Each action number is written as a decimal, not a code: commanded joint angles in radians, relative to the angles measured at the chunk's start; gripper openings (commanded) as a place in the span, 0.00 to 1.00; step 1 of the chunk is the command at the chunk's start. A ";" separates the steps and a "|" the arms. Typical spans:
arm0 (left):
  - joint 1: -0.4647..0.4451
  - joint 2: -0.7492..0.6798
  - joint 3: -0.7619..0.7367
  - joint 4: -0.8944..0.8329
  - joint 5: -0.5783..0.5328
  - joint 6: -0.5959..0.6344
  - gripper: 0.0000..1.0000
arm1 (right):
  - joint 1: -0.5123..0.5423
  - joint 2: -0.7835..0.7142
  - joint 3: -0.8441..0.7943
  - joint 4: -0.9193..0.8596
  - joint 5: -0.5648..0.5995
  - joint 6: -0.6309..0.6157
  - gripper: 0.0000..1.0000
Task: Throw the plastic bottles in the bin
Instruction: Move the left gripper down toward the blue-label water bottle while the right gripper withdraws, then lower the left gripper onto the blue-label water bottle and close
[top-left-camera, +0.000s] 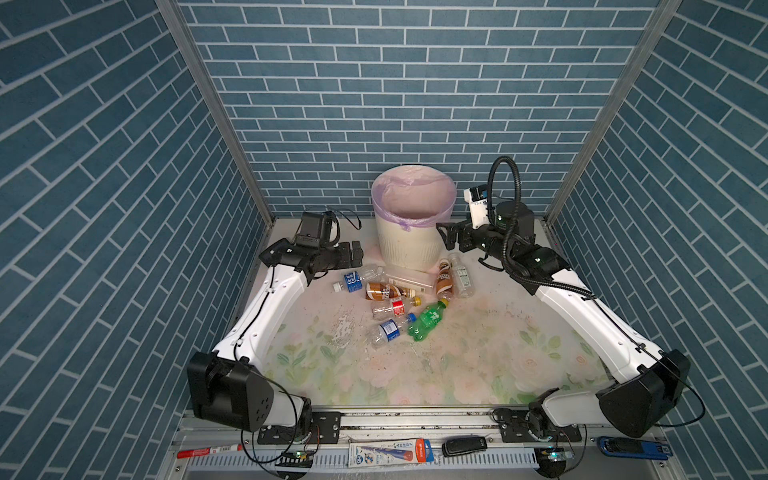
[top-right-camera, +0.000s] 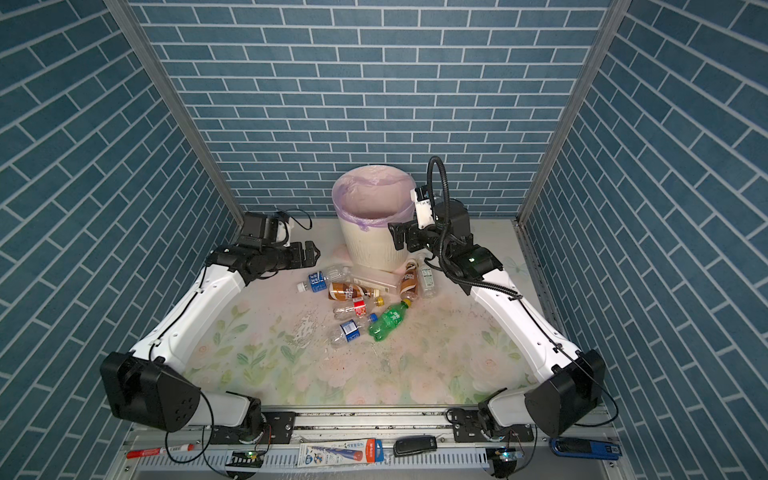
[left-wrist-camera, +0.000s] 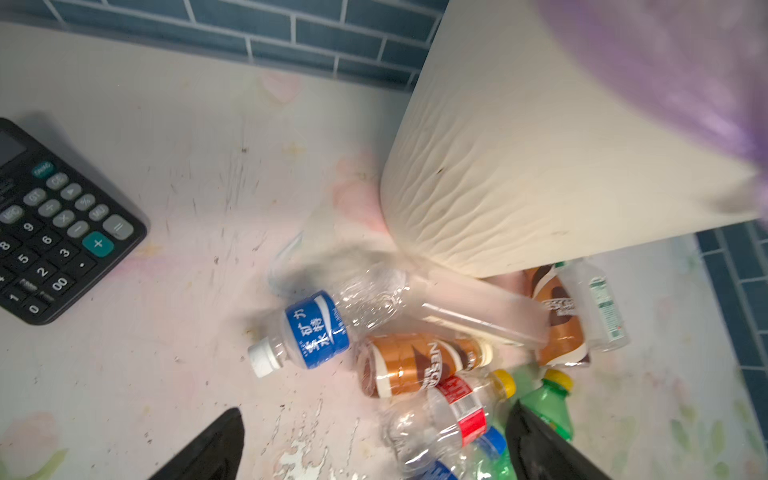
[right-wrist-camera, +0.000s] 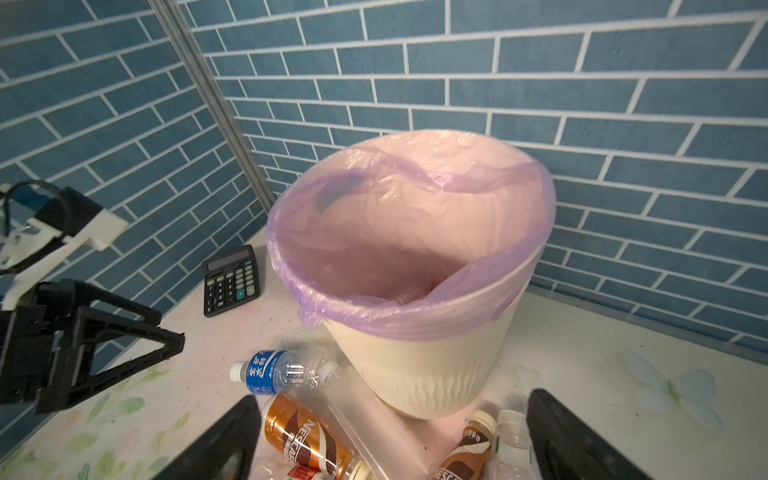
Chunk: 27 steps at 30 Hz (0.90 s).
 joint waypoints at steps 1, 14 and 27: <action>0.003 0.060 0.005 -0.111 -0.042 0.108 0.99 | 0.030 -0.019 -0.051 0.030 -0.045 0.021 0.99; 0.000 0.323 0.161 -0.217 -0.101 0.324 0.99 | 0.066 0.008 -0.151 0.078 -0.120 0.144 0.99; 0.037 0.524 0.309 -0.238 -0.069 0.522 0.99 | 0.066 -0.011 -0.150 0.044 -0.109 0.133 0.99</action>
